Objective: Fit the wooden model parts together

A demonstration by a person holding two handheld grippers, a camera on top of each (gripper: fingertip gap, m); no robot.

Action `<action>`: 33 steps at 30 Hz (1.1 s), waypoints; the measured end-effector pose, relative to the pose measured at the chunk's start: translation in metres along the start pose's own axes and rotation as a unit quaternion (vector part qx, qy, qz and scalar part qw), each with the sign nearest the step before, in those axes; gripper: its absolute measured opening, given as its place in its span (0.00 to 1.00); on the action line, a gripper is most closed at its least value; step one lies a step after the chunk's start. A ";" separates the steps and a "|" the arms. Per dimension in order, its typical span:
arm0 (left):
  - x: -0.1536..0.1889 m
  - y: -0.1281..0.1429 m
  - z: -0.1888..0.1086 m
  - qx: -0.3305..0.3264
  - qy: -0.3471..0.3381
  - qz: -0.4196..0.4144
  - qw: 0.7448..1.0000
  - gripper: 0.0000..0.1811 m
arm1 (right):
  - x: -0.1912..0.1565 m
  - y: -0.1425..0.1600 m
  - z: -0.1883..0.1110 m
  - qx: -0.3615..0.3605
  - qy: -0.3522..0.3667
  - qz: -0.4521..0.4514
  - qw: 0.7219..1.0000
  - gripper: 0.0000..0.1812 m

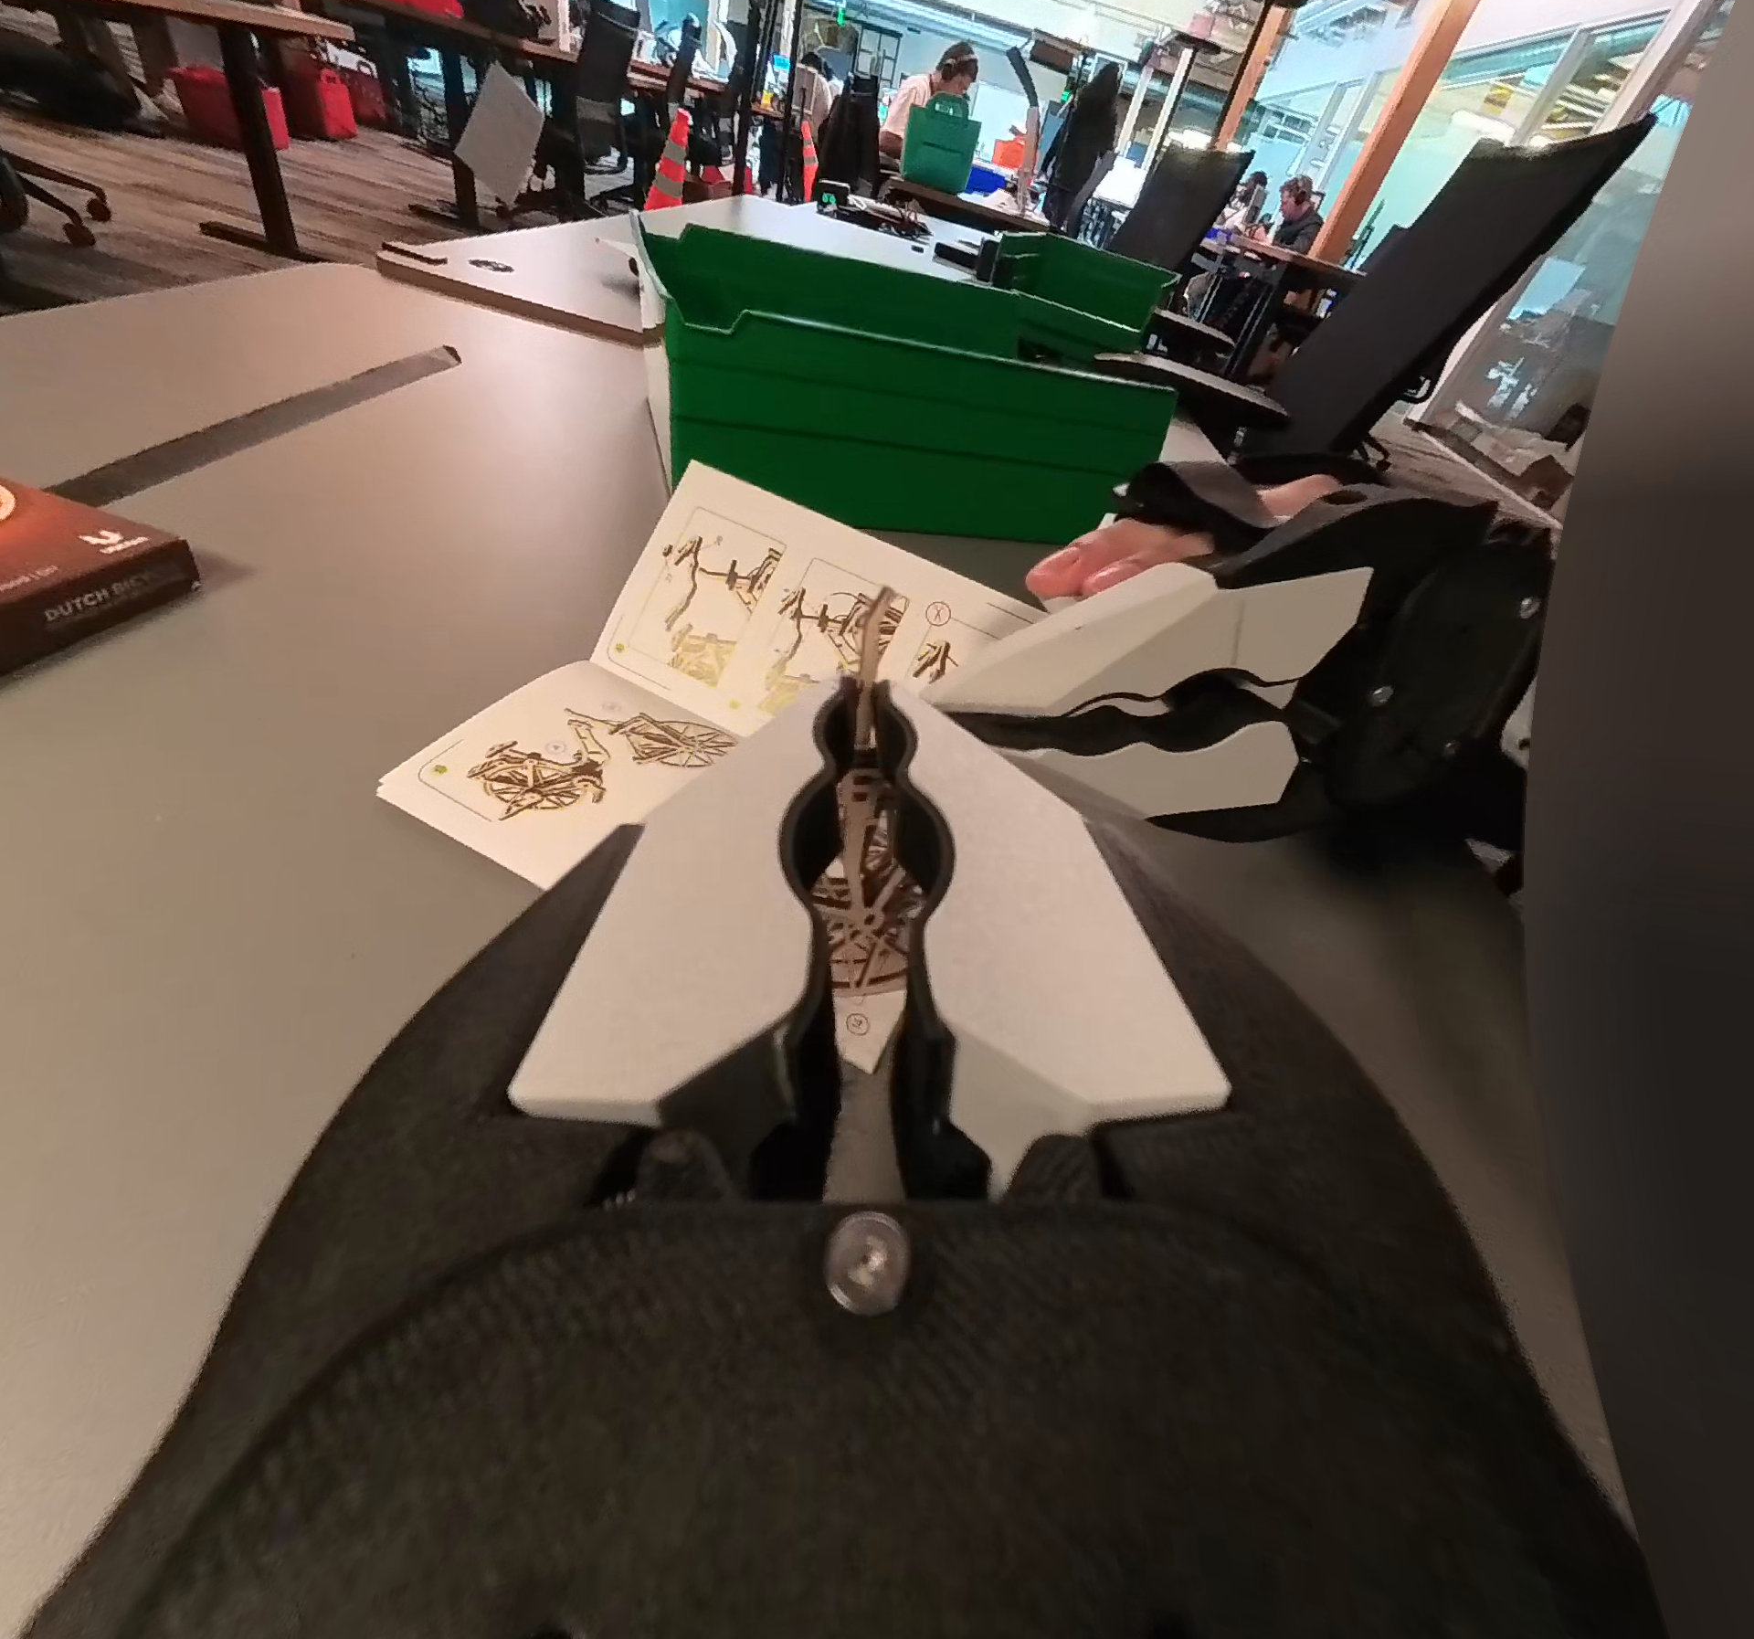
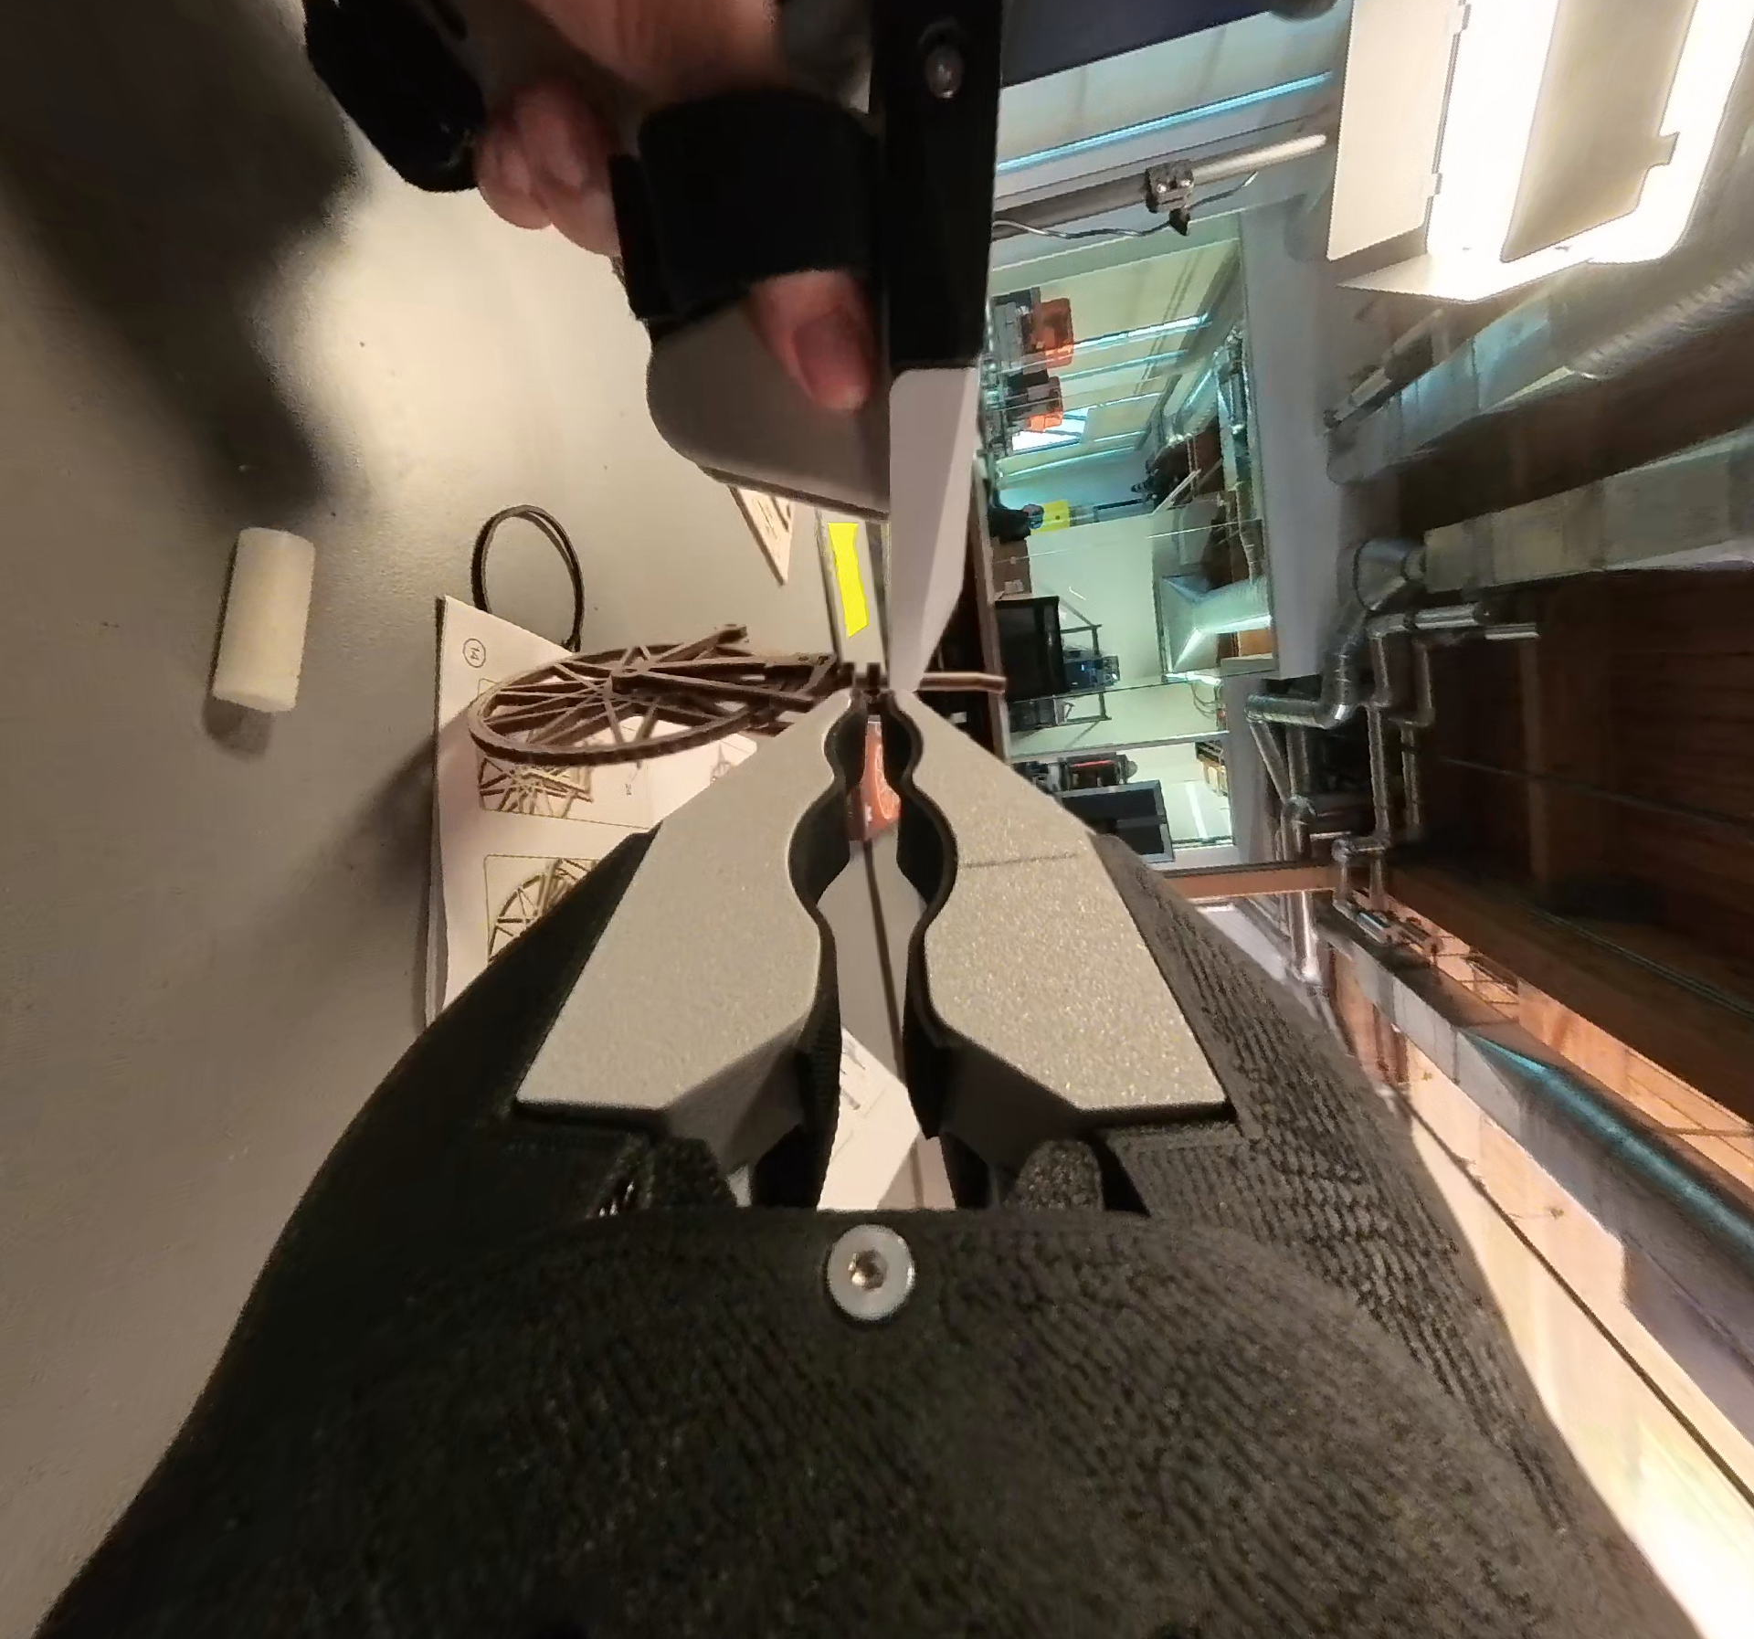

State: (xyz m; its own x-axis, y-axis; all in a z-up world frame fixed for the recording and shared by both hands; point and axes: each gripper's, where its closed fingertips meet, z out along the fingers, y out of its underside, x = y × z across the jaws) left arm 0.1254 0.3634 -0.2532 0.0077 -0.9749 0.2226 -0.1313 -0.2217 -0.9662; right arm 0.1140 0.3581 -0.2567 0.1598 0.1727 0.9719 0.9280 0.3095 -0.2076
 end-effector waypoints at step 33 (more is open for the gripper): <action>0.002 0.001 0.003 -0.025 0.003 -0.060 0.998 0.01 | -0.001 0.001 0.000 -0.015 -0.016 0.020 1.000 0.00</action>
State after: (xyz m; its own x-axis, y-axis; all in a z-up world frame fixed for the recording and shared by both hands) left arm 0.1286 0.3608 -0.2542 0.0200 -0.9410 0.3378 -0.1785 -0.3357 -0.9249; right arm 0.1145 0.3584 -0.2581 0.1862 0.2138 0.9590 0.9309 0.2739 -0.2418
